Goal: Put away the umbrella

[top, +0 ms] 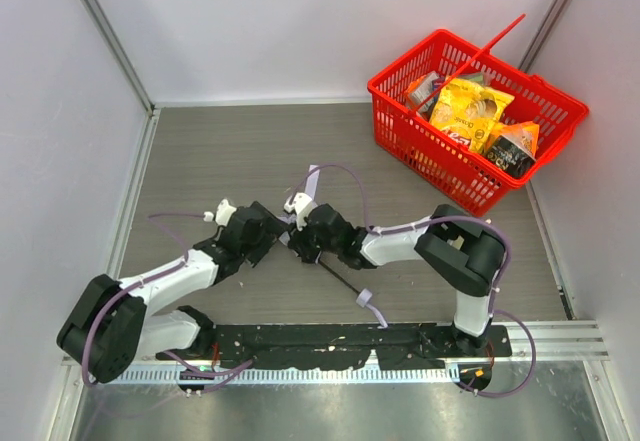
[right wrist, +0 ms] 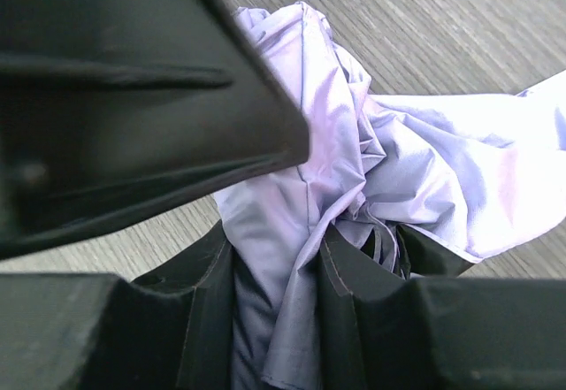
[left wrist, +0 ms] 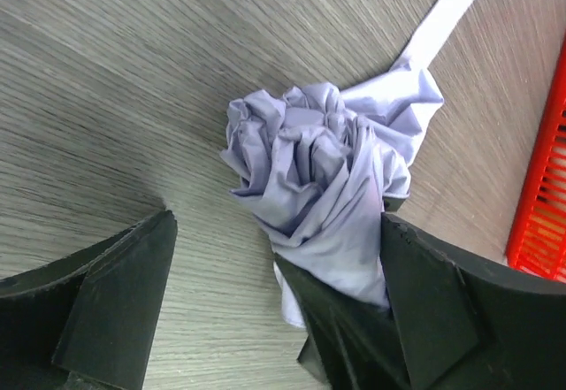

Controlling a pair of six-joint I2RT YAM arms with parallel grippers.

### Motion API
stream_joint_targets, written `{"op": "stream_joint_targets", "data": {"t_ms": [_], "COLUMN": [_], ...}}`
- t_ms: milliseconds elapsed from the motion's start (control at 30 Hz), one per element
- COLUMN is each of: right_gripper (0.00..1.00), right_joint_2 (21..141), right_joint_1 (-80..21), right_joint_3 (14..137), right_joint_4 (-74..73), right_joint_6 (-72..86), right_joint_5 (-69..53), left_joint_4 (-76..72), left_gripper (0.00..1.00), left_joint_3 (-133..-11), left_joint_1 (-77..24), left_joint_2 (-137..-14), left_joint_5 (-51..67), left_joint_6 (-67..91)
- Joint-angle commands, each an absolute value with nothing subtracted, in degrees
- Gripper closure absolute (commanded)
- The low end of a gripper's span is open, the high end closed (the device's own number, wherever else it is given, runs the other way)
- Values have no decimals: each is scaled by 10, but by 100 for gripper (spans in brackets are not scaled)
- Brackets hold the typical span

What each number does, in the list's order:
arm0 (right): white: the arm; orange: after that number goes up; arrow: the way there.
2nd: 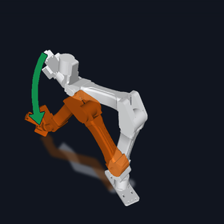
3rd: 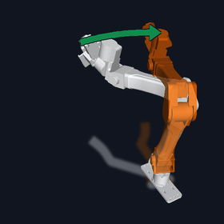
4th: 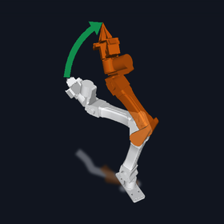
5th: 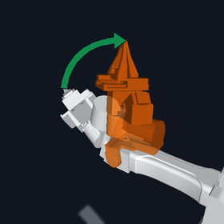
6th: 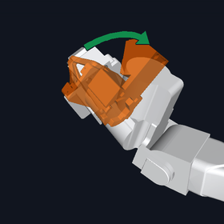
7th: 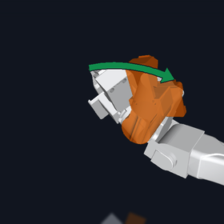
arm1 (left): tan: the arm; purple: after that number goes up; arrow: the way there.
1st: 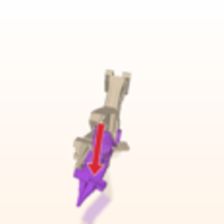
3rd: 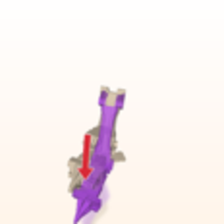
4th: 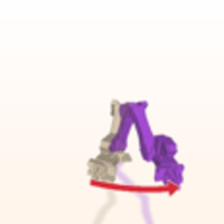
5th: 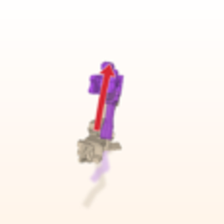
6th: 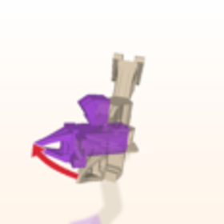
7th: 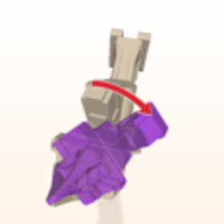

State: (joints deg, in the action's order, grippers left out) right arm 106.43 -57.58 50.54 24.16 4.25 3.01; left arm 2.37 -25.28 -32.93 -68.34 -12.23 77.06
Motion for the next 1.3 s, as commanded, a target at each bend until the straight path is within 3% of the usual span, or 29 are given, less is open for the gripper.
{"op": "stream_joint_targets", "data": {"t_ms": [0,267,467,800,833,967,1067,1267], "right_gripper": [99,99,99,99,99,99,99,99], "right_joint_2": [1078,1106,1130,1161,1163,1153,1133,1102], "right_joint_1": [-535,-459,-422,-406,-405,-406,-406,-408], "right_joint_3": [475,503,517,519,519,521,533,560], "right_joint_4": [131,144,177,253,257,245,175,83], "right_joint_6": [142,251,331,399,400,391,324,240], "right_joint_5": [-159,-355,-402,-440,-448,-462,-453,-430], "left_joint_4": [78,53,48,98,82,4,-12,39], "left_gripper": [1,1,9,12,18,62,86,100], "left_joint_3": [-239,-243,-244,-256,-258,-237,-220,-225], "left_joint_1": [-336,-337,-352,-370,-369,-370,-369,-370], "left_joint_2": [-674,-719,-742,-805,-816,-809,-770,-738], "left_joint_5": [-124,-116,-101,-82,-75,-81,-102,-120], "left_joint_6": [708,719,746,846,843,795,788,773]}}
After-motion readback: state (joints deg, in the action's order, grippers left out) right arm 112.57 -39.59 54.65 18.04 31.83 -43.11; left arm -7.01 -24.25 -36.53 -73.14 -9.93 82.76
